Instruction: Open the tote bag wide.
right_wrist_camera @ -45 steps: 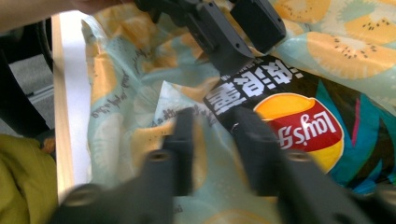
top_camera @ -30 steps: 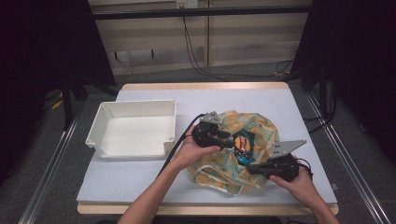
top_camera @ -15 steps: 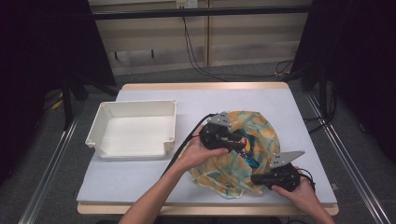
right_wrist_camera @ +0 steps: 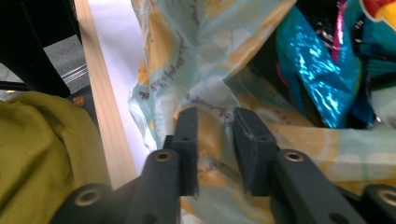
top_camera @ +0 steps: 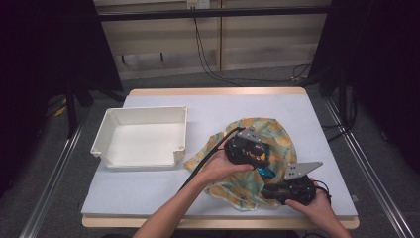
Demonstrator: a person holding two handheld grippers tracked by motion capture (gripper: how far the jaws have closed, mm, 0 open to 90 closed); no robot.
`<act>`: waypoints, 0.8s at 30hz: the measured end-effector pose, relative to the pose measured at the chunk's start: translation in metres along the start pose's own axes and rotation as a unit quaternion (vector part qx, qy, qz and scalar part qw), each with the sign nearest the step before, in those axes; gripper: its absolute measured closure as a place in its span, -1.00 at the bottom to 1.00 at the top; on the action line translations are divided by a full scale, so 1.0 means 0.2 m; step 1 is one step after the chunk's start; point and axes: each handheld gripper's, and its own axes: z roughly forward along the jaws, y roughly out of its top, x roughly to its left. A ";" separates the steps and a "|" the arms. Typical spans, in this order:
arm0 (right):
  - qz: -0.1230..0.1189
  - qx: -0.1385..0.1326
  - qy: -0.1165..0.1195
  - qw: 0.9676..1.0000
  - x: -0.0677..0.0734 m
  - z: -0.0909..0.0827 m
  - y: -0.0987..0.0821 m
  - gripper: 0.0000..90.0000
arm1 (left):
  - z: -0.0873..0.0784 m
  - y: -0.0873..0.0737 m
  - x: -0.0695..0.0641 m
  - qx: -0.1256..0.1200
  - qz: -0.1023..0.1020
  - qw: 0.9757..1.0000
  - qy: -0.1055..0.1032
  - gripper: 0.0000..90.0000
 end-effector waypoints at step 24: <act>0.007 0.004 0.004 1.000 0.00 -0.05 -0.03 0.41 | 0.08 -0.07 -0.08 0.063 0.054 0.996 0.035 -0.13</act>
